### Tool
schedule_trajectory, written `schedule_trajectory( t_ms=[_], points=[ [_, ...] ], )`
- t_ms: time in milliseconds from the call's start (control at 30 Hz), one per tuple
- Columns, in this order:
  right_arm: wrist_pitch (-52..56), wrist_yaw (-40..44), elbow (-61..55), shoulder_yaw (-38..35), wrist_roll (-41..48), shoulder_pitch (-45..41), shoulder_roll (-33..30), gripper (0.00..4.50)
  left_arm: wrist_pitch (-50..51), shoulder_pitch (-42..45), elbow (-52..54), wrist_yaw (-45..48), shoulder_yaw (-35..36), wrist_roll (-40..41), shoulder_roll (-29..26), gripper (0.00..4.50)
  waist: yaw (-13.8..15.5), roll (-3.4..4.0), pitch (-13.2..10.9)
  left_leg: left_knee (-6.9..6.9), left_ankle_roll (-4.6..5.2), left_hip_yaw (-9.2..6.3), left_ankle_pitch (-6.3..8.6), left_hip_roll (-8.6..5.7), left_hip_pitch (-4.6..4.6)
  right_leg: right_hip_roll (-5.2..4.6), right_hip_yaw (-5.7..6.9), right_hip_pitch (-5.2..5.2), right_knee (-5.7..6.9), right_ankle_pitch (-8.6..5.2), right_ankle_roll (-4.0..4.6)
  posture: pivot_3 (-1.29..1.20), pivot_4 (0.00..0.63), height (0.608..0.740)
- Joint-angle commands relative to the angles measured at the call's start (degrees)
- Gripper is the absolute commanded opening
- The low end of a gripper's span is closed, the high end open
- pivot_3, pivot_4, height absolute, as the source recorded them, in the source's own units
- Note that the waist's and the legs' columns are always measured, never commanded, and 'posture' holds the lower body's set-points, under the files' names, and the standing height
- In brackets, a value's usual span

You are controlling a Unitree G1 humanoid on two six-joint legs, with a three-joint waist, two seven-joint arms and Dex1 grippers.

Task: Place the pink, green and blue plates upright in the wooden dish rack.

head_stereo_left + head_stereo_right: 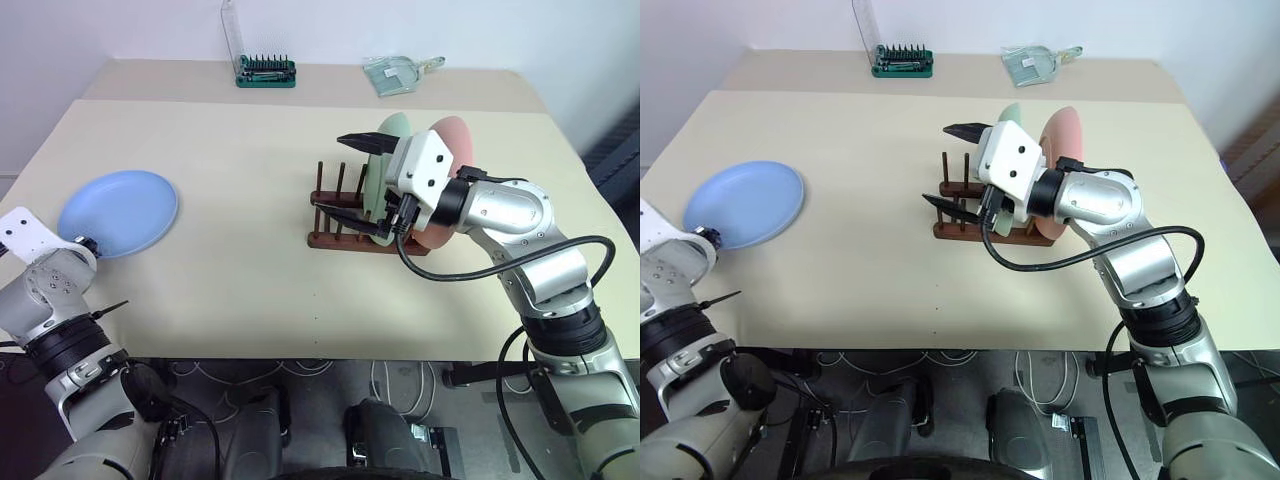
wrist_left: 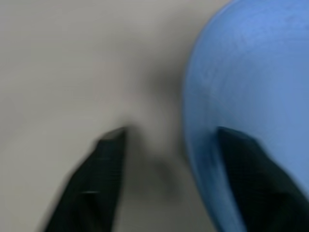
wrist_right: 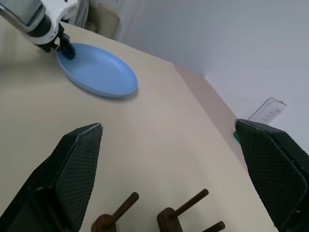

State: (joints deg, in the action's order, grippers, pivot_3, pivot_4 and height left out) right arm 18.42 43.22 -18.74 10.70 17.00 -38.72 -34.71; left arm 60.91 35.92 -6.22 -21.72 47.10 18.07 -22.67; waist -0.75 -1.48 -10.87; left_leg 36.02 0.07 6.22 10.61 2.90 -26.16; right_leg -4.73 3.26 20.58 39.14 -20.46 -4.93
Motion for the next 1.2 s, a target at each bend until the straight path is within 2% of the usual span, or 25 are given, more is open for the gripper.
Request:
schedule_trajectory(
  t_ms=[33,100,133,300,400,633,767,933,1200],
  points=[
    [-0.25,-0.32,-1.63,-2.04,-0.49,0.03,0.47,4.5,-1.58,0.39,0.79,-0.8,1.25,0.33,0.4,1.14,-0.08,0.0,0.0,0.0,0.0,0.0,0.0,0.0,0.0,0.0,0.0,0.0,0.0,0.0,0.0,0.0,0.15,0.732],
    [-0.16,-0.36,-1.75,-2.14,-0.6,0.16,0.46,4.5,-1.93,0.48,0.99,-0.71,1.14,0.48,0.63,0.09,-0.13,0.0,0.0,0.0,-0.01,0.0,0.0,0.0,0.02,0.01,-0.01,0.0,0.01,0.0,0.0,0.0,0.15,0.732],
    [-0.12,-0.35,-1.85,-2.25,-0.64,0.26,0.43,4.5,-2.17,0.58,1.15,-0.57,0.89,0.64,0.74,0.03,-0.09,0.0,0.0,-0.02,-0.03,0.0,-0.02,0.01,0.04,0.01,0.0,0.0,0.03,0.0,0.0,0.0,0.15,0.732],
    [0.02,-0.84,-1.45,-2.39,-1.87,-0.13,0.31,4.5,-4.42,2.97,1.81,1.66,-1.09,2.66,1.64,0.03,0.01,-0.04,0.02,-0.01,-0.03,0.0,-0.02,0.0,0.06,0.0,0.0,-0.03,0.04,0.0,0.0,0.0,0.15,0.732],
    [-0.86,-1.33,-0.41,-1.79,-4.35,-0.93,0.17,4.5,-10.46,6.43,4.39,4.51,-3.6,4.49,3.75,0.03,0.62,-0.12,0.03,0.01,-0.03,-0.04,-0.02,-0.03,0.03,-0.02,0.04,-0.05,0.03,0.0,0.0,0.0,0.15,0.732],
    [-6.7,-3.47,3.69,2.35,-15.75,-5.35,0.8,4.5,-21.38,13.71,11.85,13.62,-19.53,4.14,7.34,0.03,0.45,-0.2,0.02,0.02,-0.03,-0.02,-0.03,-0.05,-0.14,0.05,0.06,0.07,-0.04,0.0,0.0,0.0,0.15,0.732],
    [-9.86,-4.51,6.06,5.43,-22.04,-7.71,1.94,4.5,-22.23,15.31,14.57,16.45,-25.91,4.15,8.47,0.03,-0.33,-0.17,0.03,0.01,-0.06,0.04,-0.05,-0.03,-0.09,0.07,0.01,0.08,-0.02,0.0,0.0,0.0,0.15,0.732],
    [-14.54,-7.93,9.69,8.2,-30.9,-9.18,3.15,4.5,-20.37,14.73,19.18,18.38,-30.48,5.97,10.58,0.03,-0.14,-0.17,0.02,0.02,-0.11,0.03,-0.09,0.01,-0.07,0.09,0.0,0.09,0.04,0.0,0.0,0.0,0.15,0.732],
    [-19.71,-9.86,15.98,8.91,-36.96,-11.53,4.63,4.5,-16.63,14.81,22.53,18.17,-30.32,9.12,11.71,0.03,-0.08,-0.17,0.02,0.05,-0.1,0.01,-0.09,-0.01,-0.08,0.09,0.0,0.08,0.03,0.0,0.0,0.0,0.15,0.732]
  ],
)
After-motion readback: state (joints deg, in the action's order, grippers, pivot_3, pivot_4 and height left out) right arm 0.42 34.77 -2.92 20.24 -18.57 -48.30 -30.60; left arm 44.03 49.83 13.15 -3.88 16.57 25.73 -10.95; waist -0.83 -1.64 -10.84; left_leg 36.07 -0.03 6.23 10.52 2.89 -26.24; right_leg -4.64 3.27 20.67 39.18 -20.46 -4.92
